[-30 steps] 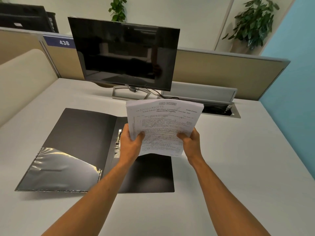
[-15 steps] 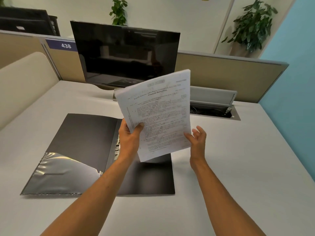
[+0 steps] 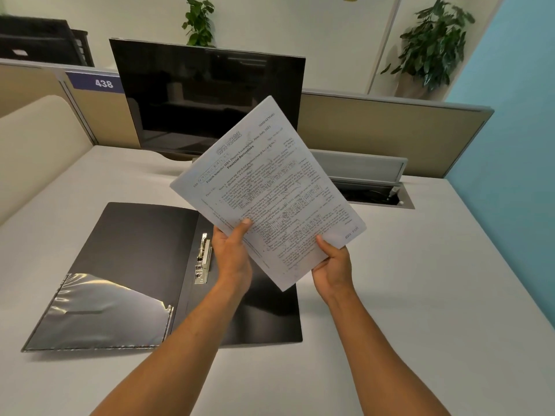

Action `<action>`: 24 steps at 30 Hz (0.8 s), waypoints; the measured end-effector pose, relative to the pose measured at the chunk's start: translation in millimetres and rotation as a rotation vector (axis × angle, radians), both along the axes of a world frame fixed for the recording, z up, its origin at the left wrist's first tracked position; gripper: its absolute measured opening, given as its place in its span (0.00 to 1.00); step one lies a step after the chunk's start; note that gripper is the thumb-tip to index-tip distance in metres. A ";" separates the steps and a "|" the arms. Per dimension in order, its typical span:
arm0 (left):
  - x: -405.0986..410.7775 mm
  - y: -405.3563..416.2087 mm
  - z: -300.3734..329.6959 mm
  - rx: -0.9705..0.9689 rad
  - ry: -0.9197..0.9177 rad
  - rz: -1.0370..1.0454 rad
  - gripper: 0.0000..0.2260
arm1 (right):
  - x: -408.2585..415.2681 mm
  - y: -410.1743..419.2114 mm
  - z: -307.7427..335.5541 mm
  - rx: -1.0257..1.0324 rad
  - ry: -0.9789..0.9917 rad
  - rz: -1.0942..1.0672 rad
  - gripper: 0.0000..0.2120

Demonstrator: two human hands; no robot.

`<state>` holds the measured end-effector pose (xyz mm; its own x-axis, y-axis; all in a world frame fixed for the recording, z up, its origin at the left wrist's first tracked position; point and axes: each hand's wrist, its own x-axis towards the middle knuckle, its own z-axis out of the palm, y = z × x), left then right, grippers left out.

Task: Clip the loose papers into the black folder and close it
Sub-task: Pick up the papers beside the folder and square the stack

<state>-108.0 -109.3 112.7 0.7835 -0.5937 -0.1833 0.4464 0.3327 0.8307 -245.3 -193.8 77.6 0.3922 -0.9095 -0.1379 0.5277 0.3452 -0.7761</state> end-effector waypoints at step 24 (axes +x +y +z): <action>45.3 -7.1 -17.1 0.449 -0.500 -0.086 0.37 | -78.0 -58.3 35.3 -0.473 0.654 -0.047 0.13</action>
